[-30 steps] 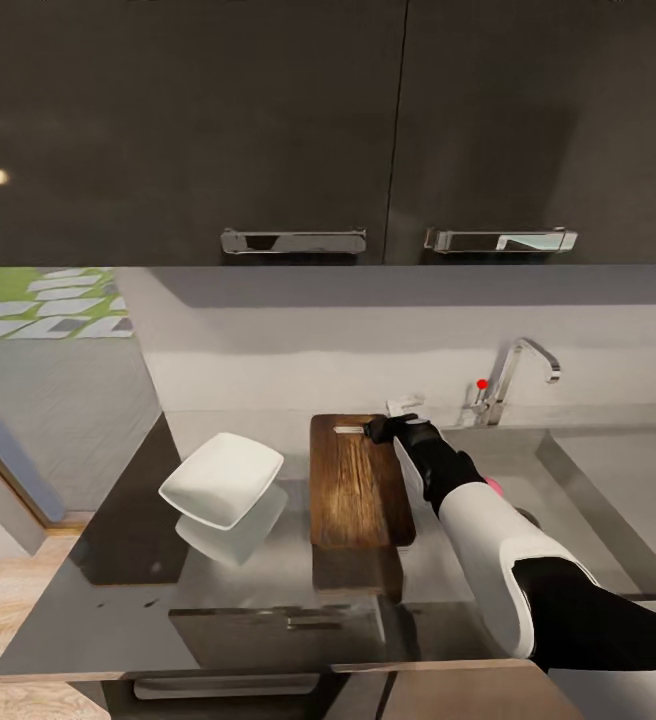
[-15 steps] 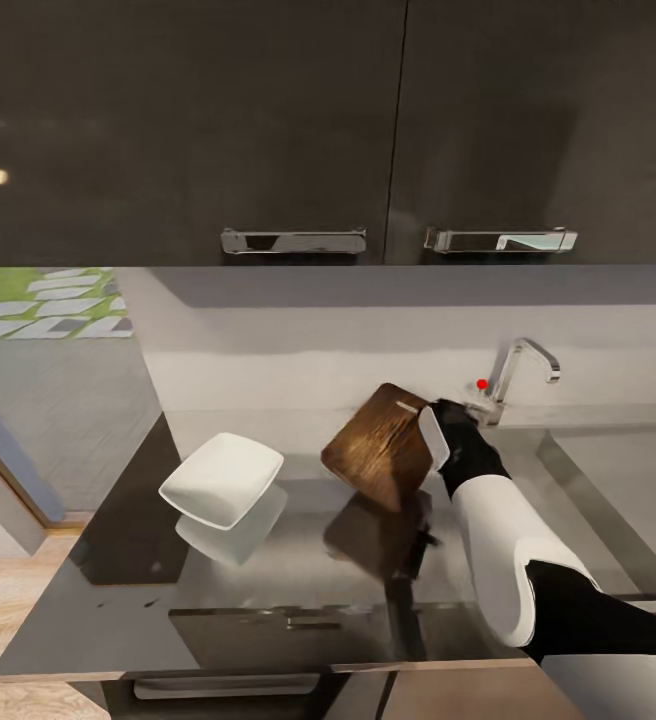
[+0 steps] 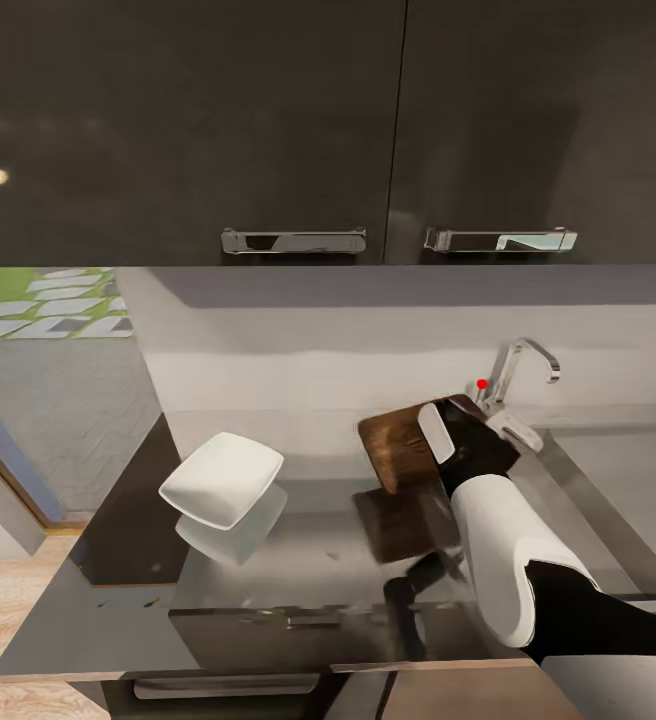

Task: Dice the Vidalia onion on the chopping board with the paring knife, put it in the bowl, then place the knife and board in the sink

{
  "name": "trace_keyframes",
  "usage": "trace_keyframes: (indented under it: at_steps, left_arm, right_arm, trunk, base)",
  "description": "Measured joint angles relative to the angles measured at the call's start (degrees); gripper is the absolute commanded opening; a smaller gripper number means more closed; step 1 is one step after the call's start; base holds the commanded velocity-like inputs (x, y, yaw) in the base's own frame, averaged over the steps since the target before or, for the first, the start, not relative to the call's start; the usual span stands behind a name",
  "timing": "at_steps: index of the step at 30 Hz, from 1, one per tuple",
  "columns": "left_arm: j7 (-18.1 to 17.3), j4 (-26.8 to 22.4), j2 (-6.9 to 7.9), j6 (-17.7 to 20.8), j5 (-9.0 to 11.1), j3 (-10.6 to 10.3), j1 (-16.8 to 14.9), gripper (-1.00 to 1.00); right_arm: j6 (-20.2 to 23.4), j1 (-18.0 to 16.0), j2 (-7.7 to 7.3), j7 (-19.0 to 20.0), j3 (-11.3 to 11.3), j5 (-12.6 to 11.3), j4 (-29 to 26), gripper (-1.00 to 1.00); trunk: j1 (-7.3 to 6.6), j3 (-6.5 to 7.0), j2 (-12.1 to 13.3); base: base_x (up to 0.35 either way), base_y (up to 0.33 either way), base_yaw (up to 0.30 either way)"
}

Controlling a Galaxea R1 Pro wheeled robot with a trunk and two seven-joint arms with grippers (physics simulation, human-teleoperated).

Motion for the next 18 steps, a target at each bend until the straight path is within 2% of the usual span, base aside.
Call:
trace_keyframes:
  at_steps: [3,5,8,10,11,14,15,16,17,18]
  left_arm:
    - [0.01,0.02,0.00,0.00,0.00,0.00,0.00,1.00]
    - [0.01,0.03,0.00,0.00,0.00,0.00,-0.01,1.00]
    - [0.00,0.03,0.00,0.00,0.00,-0.01,-0.01,1.00]
    - [0.01,0.05,0.00,-0.01,-0.01,-0.01,-0.02,1.00]
    - [0.01,0.04,0.00,0.00,0.00,-0.01,-0.01,1.00]
    - [0.02,0.07,0.00,-0.01,-0.01,-0.03,-0.04,1.00]
    - [0.02,0.05,0.00,0.00,0.00,-0.02,-0.02,1.00]
    - [0.03,0.07,0.00,-0.01,-0.01,-0.03,-0.04,1.00]
    - [0.05,0.06,0.00,0.00,0.00,-0.02,-0.03,1.00]
    - [0.04,0.05,0.00,0.00,0.00,-0.02,-0.02,1.00]
  right_arm:
    - [-1.05,0.00,0.01,-2.55,1.72,-0.67,0.06,-1.00]
    - [-1.75,0.01,0.01,-3.15,2.90,-2.17,0.16,-1.00]
    - [-3.17,0.01,0.01,-3.72,5.23,-7.58,0.34,-1.00]
    - [-4.66,0.00,0.02,-3.84,8.93,-13.97,0.41,-1.00]
    - [-5.00,0.01,0.01,-3.92,10.20,-15.73,0.42,-1.00]
    - [-6.69,0.02,0.06,-3.89,17.67,-27.33,0.36,-1.00]
    - [-6.91,0.03,0.06,-3.89,18.78,-29.22,0.34,-1.00]
    - [-7.12,0.03,0.06,-3.86,20.53,-32.98,0.34,-1.00]
    - [-7.49,0.03,0.06,-3.81,23.27,-38.98,0.32,-1.00]
    - [-7.60,0.03,0.06,-3.81,23.98,-40.15,0.29,-1.00]
  trunk:
    - [0.00,0.00,0.00]
    - [0.00,0.00,0.00]
    - [0.00,0.00,0.00]
    - [0.00,0.00,0.00]
    - [0.00,0.00,0.00]
    - [0.00,0.00,0.00]
    - [0.00,0.00,0.00]
    - [0.00,0.00,0.00]
    - [0.00,0.00,0.00]
    - [0.00,0.00,0.00]
  base:
    - [0.000,0.000,0.000]
    - [0.000,0.000,0.000]
    - [0.000,0.000,0.000]
    - [0.000,0.000,0.000]
    - [0.000,0.000,0.000]
    - [0.000,0.000,0.000]
    - [0.000,0.000,0.000]
    - [0.000,0.000,0.000]
    - [0.000,0.000,0.000]
    - [0.000,0.000,0.000]
